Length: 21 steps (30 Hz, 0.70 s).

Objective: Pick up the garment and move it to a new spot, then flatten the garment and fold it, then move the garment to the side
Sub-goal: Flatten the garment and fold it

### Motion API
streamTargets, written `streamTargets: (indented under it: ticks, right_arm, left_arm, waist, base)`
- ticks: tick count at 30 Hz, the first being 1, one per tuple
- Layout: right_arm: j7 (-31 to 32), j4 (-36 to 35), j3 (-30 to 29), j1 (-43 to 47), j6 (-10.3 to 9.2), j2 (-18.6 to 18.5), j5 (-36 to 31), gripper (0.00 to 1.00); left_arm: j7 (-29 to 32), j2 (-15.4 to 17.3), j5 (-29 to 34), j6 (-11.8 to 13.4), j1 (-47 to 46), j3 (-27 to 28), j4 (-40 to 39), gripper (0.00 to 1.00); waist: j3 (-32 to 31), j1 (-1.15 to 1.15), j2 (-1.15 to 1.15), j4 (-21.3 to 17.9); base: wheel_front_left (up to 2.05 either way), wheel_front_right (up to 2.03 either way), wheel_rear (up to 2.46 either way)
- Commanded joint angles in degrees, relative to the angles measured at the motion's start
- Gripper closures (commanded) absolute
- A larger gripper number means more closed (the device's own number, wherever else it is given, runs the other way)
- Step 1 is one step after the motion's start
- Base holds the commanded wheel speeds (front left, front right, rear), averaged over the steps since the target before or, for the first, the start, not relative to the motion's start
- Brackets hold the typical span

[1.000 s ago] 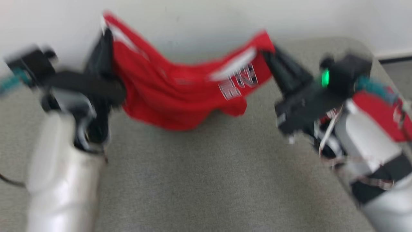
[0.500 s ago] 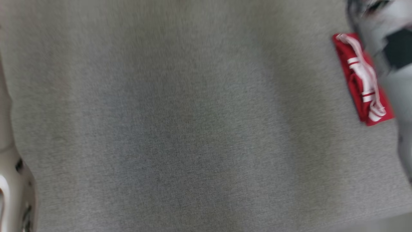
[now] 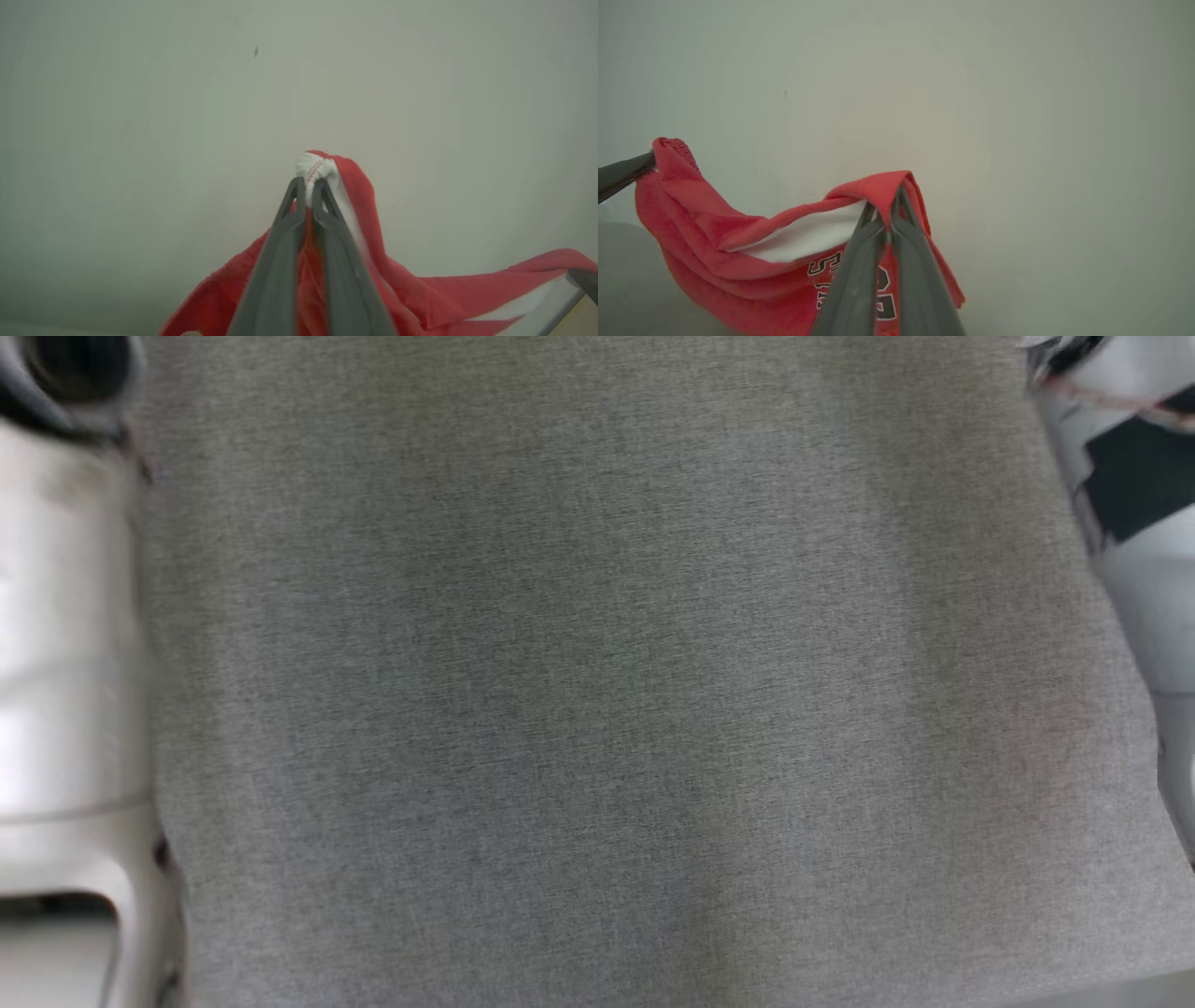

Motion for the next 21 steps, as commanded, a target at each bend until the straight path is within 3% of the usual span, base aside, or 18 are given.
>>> streamTargets:
  ticks: [1,6,10,15,21]
  right_arm:
    - [-0.24,-0.15,1.67,1.93,-0.18,-0.93,1.03,1.00]
    - [1.37,-3.14,10.66,9.43,-0.18,-6.06,6.44,1.00]
    - [5.27,-9.10,14.18,18.74,-0.18,-11.42,12.06,1.00]
    - [14.46,-15.13,14.82,32.84,-0.18,-16.52,16.71,1.00]
    - [26.36,-18.65,13.43,45.81,-0.18,-19.33,16.55,1.00]
  left_arm:
    - [-0.38,-0.26,-0.85,-0.54,2.51,0.04,0.00,1.00]
    - [-0.17,-1.80,-4.78,-1.86,14.38,-1.10,-0.99,1.00]
    - [1.85,-1.66,-6.77,-2.23,26.58,-3.98,-2.78,1.00]
    - [3.85,-1.75,-8.90,-2.07,43.00,-6.25,-5.06,1.00]
    - [5.81,-1.69,-10.15,-0.43,56.68,-6.85,-7.15,1.00]
  waist:
    - [-1.60,-0.02,-0.02,0.86]
    - [-8.04,-0.02,-0.02,1.14]
    - [-15.62,-0.02,-0.02,1.20]
    - [-26.07,-0.02,-0.02,0.86]
    - [-35.07,-0.02,-0.02,-0.25]
  base:
    - [0.00,0.00,0.00]
    - [0.00,0.00,0.00]
    - [0.00,0.00,0.00]
    - [0.00,0.00,0.00]
    - [0.00,0.00,0.00]
